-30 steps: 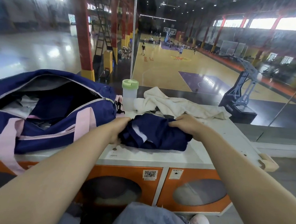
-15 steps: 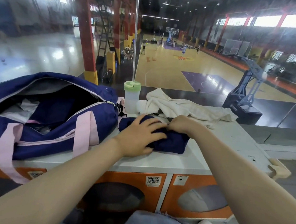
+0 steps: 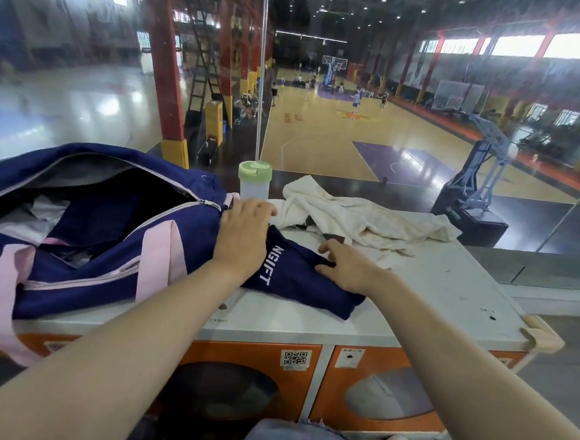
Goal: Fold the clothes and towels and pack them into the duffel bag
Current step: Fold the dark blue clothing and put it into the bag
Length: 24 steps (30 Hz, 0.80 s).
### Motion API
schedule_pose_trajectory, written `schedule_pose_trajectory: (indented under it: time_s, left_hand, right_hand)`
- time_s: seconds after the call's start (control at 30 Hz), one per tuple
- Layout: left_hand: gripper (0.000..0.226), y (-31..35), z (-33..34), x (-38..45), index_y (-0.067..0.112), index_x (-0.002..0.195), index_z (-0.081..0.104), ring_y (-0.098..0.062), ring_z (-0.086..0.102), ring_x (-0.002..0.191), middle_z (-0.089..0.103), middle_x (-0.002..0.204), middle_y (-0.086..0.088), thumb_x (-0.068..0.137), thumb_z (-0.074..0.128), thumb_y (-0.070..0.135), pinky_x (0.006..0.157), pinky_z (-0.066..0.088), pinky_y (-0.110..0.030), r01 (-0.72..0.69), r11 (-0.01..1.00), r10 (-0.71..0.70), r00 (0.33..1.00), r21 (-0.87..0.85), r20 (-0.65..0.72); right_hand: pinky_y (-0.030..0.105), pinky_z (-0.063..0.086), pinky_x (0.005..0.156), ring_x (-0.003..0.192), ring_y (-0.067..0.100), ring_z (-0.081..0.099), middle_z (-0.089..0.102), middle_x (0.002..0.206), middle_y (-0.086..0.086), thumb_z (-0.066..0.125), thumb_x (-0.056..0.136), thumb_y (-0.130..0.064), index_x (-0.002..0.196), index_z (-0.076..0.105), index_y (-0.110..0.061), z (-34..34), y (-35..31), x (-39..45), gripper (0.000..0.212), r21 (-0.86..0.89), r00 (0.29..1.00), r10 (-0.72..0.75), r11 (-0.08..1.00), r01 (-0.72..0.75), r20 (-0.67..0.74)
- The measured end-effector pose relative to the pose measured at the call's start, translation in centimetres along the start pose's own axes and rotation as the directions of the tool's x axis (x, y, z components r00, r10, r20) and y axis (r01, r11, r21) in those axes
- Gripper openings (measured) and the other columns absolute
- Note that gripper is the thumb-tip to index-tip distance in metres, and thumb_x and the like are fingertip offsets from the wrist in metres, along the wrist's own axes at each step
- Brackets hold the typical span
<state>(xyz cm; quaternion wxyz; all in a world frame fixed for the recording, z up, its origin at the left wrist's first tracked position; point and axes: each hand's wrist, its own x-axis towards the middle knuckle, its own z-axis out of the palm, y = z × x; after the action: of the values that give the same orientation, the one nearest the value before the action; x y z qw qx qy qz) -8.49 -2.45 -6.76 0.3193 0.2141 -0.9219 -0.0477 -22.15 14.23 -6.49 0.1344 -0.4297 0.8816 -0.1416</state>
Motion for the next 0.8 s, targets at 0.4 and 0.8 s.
schedule_pose_trajectory:
  time_s: [0.4,0.8]
  left_hand:
    - [0.047,0.9,0.5,-0.5,0.031,0.134,0.042,-0.025,0.056,0.112,0.058,0.132,-0.001,0.099,0.023,0.054,0.092,0.045,-0.042,-0.003,0.997,0.047,0.791,-0.073,0.609]
    - [0.04,0.7,-1.2,-0.5,0.021,0.137,0.04,-0.031,0.036,0.127,0.046,0.14,-0.014,0.1,0.026,0.031,0.104,0.035,-0.047,0.083,0.996,-0.034,0.652,-0.026,0.757]
  right_hand:
    - [0.03,0.048,0.076,0.095,0.022,0.061,0.065,0.112,0.007,0.049,0.081,-0.076,0.12,0.057,-0.012,-0.4,0.0,-0.6,0.075,0.053,0.958,0.262,0.962,-0.269,0.116]
    - [0.025,0.034,0.052,0.062,0.02,0.041,0.048,0.071,0.003,0.053,0.073,-0.008,0.074,0.049,-0.016,-2.3,-2.2,-3.6,0.009,0.566,0.96,0.195,0.777,-0.276,0.2]
